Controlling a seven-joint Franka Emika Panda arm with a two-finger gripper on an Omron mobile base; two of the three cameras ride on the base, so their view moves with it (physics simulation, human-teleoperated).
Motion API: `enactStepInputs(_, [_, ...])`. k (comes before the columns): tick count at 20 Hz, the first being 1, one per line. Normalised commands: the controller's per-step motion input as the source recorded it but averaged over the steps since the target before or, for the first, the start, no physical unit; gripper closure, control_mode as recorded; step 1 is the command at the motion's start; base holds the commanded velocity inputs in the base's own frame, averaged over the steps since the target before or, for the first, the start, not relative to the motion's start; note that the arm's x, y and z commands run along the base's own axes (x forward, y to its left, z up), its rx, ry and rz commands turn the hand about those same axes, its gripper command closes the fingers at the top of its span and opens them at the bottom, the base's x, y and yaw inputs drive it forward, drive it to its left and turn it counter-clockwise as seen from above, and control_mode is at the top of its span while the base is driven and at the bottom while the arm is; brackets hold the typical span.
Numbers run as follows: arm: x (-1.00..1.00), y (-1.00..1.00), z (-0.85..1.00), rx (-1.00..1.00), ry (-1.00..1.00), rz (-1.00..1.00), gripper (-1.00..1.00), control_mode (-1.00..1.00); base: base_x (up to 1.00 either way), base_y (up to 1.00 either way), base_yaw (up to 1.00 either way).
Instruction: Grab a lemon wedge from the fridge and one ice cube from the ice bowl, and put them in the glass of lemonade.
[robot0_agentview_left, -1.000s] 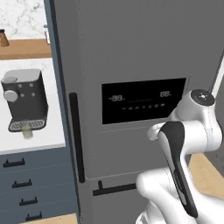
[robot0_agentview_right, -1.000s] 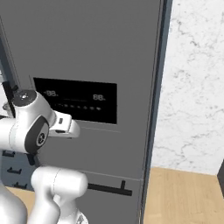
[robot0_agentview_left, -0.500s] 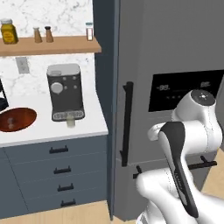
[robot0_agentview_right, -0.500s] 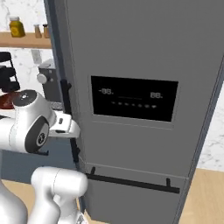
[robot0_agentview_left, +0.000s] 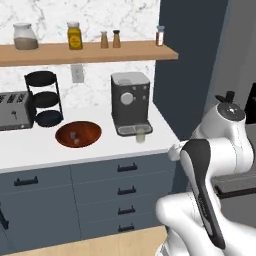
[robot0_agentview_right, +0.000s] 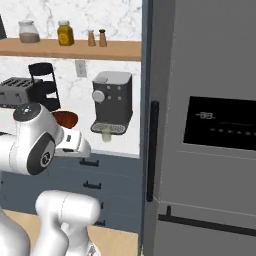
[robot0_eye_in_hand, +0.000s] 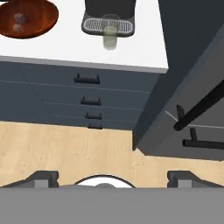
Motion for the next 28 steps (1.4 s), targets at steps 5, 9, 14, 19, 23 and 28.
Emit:
enactStepInputs(5, [0.00, 0.00, 0.00, 0.00, 0.00, 0.00, -1.00, 1.00, 0.81, 0.92, -0.03])
enactStepInputs(9, [0.00, 0.00, 0.00, 0.00, 0.00, 0.00, -1.00, 1.00, 0.73, 0.70, -0.05])
enactStepInputs(14, [0.00, 0.00, 0.00, 0.00, 0.00, 0.00, -1.00, 1.00, 0.88, 0.44, -0.07])
enactStepInputs(19, [0.00, 0.00, 0.00, 0.00, 0.00, 0.00, -1.00, 1.00, 0.86, 0.33, -0.06])
enactStepInputs(23, [0.24, 0.34, -0.30, 0.00, -0.01, 0.00, -1.00, -1.00, 0.00, 0.00, 0.00])
enactStepInputs(28, [0.34, 0.58, -0.63, 0.00, 0.00, 0.00, -1.00, -1.00, 0.00, 0.00, 0.00])
